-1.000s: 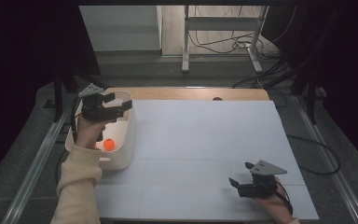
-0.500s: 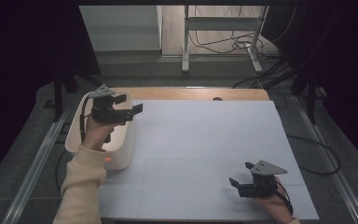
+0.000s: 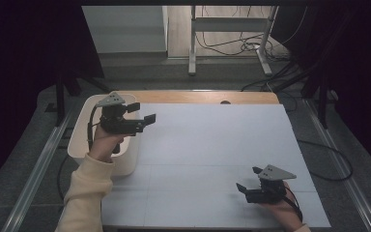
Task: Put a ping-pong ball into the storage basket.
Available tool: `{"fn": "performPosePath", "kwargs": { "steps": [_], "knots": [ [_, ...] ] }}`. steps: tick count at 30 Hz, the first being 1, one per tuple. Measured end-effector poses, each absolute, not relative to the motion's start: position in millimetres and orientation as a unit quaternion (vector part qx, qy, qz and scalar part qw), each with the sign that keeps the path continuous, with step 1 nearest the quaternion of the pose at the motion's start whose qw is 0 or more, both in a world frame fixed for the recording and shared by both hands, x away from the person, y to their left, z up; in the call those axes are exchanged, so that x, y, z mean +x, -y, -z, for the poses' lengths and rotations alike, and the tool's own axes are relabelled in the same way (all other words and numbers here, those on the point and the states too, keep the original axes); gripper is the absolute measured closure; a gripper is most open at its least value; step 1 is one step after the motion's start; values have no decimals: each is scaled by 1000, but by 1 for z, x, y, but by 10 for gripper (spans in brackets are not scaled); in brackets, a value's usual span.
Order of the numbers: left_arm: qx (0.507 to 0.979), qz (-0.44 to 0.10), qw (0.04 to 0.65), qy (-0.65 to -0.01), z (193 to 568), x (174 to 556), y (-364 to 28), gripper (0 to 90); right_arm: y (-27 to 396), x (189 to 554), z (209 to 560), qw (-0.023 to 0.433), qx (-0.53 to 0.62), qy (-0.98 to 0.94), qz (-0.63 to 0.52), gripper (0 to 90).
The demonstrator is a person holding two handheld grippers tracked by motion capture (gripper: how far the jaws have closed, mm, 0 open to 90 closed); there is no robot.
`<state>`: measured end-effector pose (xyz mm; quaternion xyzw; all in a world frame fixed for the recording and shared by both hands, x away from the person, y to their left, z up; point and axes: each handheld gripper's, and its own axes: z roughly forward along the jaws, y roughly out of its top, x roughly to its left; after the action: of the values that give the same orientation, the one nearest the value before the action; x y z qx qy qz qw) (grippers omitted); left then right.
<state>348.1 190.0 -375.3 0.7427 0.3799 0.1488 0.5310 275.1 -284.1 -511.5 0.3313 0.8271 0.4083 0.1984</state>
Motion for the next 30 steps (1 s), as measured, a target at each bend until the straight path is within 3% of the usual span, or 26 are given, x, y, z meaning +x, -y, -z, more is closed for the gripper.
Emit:
{"fn": "performPosePath", "kwargs": {
  "steps": [17, 30],
  "knots": [
    [780, -125, 516, -332, 385, 330, -155, 167, 283, 276, 512, 197, 331, -828, -408, 132],
    [811, -116, 482, -311, 415, 310, -132, 166, 283, 275, 511, 194, 329, -828, -411, 132]
  ]
}}
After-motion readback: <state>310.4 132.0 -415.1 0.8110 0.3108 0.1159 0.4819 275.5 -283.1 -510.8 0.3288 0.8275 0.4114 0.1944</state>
